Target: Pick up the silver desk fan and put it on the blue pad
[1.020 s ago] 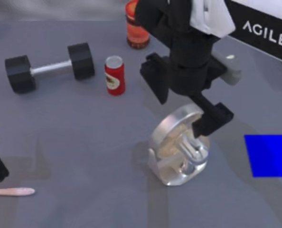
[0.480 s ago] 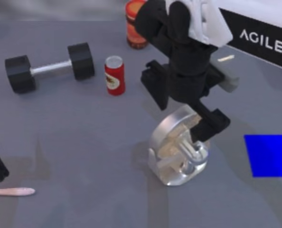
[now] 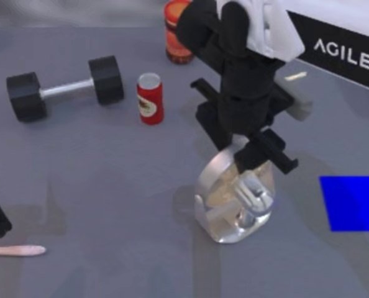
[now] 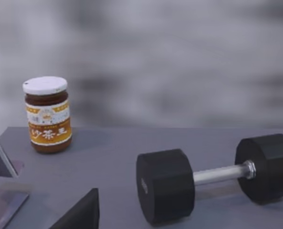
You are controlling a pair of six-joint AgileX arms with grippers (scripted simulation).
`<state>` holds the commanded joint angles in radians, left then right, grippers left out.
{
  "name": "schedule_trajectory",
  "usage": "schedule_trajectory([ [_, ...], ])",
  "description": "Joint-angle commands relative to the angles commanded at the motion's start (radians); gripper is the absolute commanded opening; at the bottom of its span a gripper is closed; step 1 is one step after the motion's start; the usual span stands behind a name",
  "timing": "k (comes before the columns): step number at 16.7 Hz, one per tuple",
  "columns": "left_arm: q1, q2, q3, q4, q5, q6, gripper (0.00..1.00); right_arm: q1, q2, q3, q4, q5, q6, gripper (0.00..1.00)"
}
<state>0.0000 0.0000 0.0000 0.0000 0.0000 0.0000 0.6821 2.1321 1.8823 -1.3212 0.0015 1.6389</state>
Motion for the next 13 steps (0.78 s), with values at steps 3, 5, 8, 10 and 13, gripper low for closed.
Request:
schedule_trajectory([
  [3, 0.0, 0.0, 0.0, 0.0, 0.0, 0.0, 1.0, 0.0, 0.0, 0.0, 0.0, 0.0, 0.0, 0.02],
  [5, 0.0, 0.0, 0.0, 0.0, 0.0, 0.0, 1.0, 0.0, 0.0, 0.0, 0.0, 0.0, 0.0, 0.0],
  [8, 0.0, 0.0, 0.0, 0.0, 0.0, 0.0, 1.0, 0.0, 0.0, 0.0, 0.0, 0.0, 0.0, 0.0],
  [10, 0.0, 0.0, 0.0, 0.0, 0.0, 0.0, 1.0, 0.0, 0.0, 0.0, 0.0, 0.0, 0.0, 0.0],
  [13, 0.0, 0.0, 0.0, 0.0, 0.0, 0.0, 1.0, -0.002, -0.002, 0.003, -0.003, -0.001, 0.002, 0.0],
])
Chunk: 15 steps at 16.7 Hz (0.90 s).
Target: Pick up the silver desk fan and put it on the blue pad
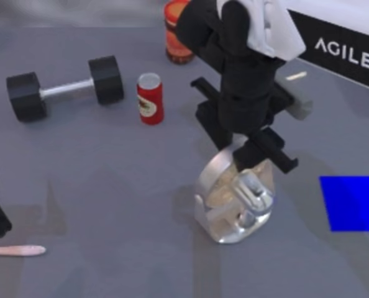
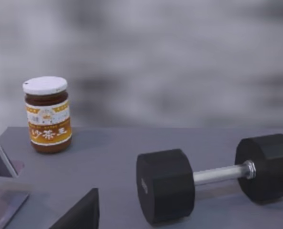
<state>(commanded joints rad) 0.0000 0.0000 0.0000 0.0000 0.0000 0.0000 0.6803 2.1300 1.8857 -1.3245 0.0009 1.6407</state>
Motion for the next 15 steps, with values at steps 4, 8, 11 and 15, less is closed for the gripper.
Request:
schedule_trajectory([
  [4, 0.0, 0.0, 0.0, 0.0, 0.0, 0.0, 1.0, 0.003, 0.014, 0.119, -0.105, -0.001, 0.003, 0.0],
  [8, 0.0, 0.0, 0.0, 0.0, 0.0, 0.0, 1.0, 0.008, 0.023, 0.23, -0.207, 0.001, -0.002, 0.0],
  [11, 0.0, 0.0, 0.0, 0.0, 0.0, 0.0, 1.0, 0.008, 0.023, 0.233, -0.209, 0.001, -0.002, 0.0],
  [15, 0.0, 0.0, 0.0, 0.0, 0.0, 0.0, 1.0, 0.0, 0.017, 0.223, -0.214, -0.005, -0.029, 0.0],
])
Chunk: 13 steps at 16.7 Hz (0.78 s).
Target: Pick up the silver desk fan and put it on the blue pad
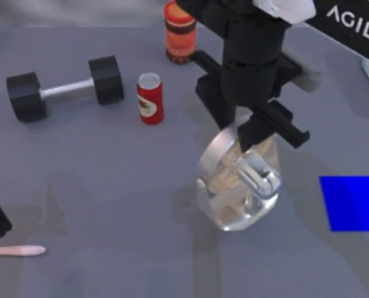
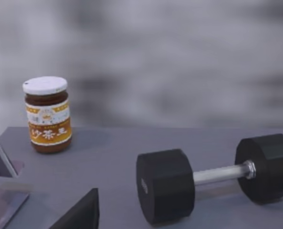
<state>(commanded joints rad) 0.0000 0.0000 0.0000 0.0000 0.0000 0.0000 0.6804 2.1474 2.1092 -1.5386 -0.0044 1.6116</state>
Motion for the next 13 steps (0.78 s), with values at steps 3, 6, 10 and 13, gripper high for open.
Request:
schedule_trajectory([
  [3, 0.0, 0.0, 0.0, 0.0, 0.0, 0.0, 1.0, -0.017, -0.009, -0.026, -0.03, -0.019, -0.12, 0.0],
  [6, 0.0, 0.0, 0.0, 0.0, 0.0, 0.0, 1.0, -0.048, -0.027, -0.065, -0.069, -0.045, -0.337, 0.0],
  [10, 0.0, 0.0, 0.0, 0.0, 0.0, 0.0, 1.0, -0.107, -0.078, -0.136, -0.104, -0.077, -0.758, 0.0],
  [13, 0.0, 0.0, 0.0, 0.0, 0.0, 0.0, 1.0, -0.162, -0.136, -0.201, -0.107, -0.094, -1.142, 0.0],
])
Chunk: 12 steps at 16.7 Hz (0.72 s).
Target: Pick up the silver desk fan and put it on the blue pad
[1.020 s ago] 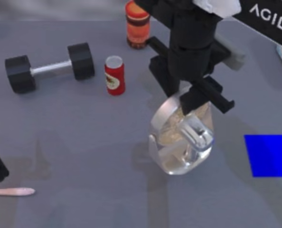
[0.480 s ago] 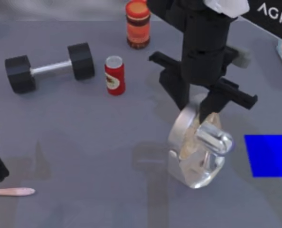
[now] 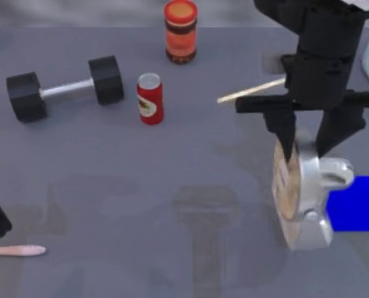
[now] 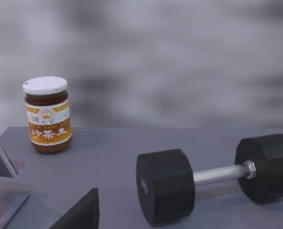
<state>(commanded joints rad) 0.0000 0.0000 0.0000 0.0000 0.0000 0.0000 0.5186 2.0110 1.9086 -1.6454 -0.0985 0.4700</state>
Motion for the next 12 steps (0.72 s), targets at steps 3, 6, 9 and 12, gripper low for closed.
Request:
schedule_trajectory([
  [3, 0.0, 0.0, 0.0, 0.0, 0.0, 0.0, 1.0, -0.061, -0.067, -0.071, 0.019, -0.005, -0.413, 0.0],
  [6, 0.0, 0.0, 0.0, 0.0, 0.0, 0.0, 1.0, -0.124, -0.135, -0.147, 0.055, 0.003, -0.818, 0.0],
  [9, 0.0, 0.0, 0.0, 0.0, 0.0, 0.0, 1.0, -0.186, -0.196, -0.226, 0.101, 0.023, -1.179, 0.0],
  [12, 0.0, 0.0, 0.0, 0.0, 0.0, 0.0, 1.0, -0.243, -0.25, -0.303, 0.154, 0.052, -1.477, 0.0],
])
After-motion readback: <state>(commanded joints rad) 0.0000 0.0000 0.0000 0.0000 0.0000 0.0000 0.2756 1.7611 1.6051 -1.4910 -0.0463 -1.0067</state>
